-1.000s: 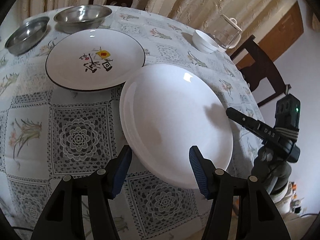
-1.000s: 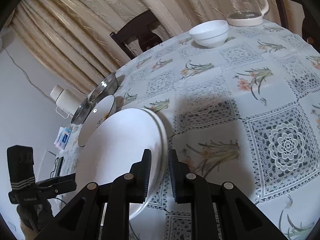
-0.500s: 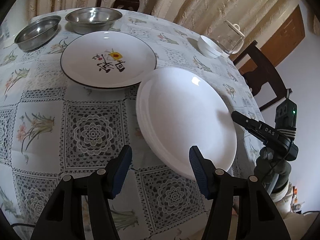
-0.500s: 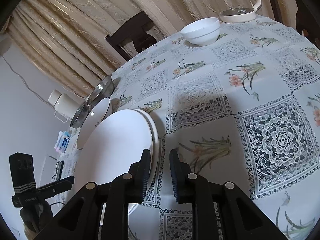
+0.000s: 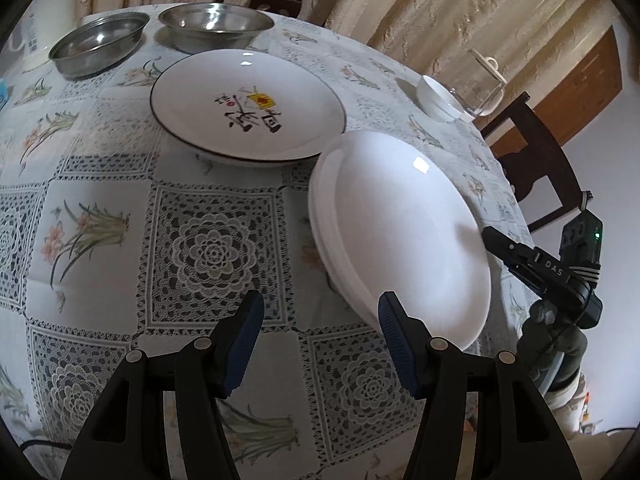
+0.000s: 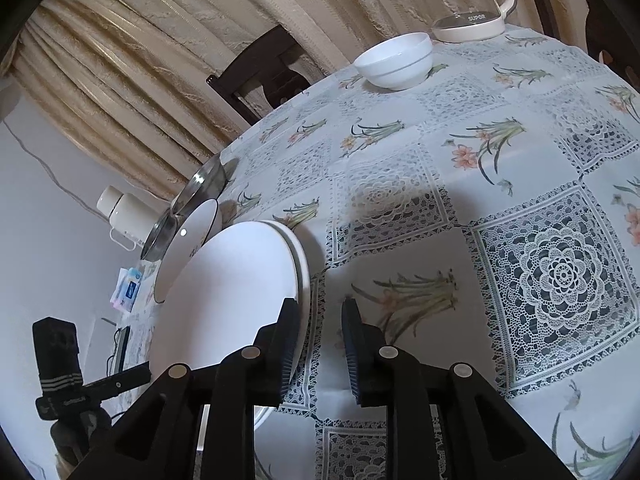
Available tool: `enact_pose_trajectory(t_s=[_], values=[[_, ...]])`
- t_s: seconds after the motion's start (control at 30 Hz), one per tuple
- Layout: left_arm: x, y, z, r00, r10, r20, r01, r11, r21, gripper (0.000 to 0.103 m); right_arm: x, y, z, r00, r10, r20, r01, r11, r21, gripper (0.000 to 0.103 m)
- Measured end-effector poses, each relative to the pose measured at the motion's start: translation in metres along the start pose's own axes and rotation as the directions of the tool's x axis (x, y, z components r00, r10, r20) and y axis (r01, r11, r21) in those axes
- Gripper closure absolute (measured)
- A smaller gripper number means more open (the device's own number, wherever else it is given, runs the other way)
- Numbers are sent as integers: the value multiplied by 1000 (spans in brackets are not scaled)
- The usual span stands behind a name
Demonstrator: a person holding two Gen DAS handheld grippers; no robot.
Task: Organize plates and bowls
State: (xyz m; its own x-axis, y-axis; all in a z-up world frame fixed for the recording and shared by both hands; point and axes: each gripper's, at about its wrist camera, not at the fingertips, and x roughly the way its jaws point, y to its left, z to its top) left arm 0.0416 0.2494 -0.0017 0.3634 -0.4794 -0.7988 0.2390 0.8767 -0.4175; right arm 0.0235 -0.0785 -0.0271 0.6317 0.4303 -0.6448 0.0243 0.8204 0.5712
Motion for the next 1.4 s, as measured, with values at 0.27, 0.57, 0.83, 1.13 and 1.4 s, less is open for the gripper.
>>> enact_pose_trajectory(t_s=[0.27,0.57,0.83,1.13,1.4], values=[[13,-3,2,1000,-9,-9,9,1000,3,43,-2,-3,-1,1000,1,3,-1,1000,9,78],[24,1,4,999,-33,-11,33,999,-32,43,-6,-7,-2,1000,2,9,-2,1000,17,78],[1,4,2,999,25,45,-24,1000,-10,43,-4,-7,-2,1000,7,11,-8,1000,22,78],[-3,7,-3,997,64,52,-64,998,5,42,-4,-5,-3,1000,5,14,-5,1000,19,78],[3,5,1,997,49,57,-49,999,7,42,-11,-8,-2,1000,-1,29,0,1000,28,77]])
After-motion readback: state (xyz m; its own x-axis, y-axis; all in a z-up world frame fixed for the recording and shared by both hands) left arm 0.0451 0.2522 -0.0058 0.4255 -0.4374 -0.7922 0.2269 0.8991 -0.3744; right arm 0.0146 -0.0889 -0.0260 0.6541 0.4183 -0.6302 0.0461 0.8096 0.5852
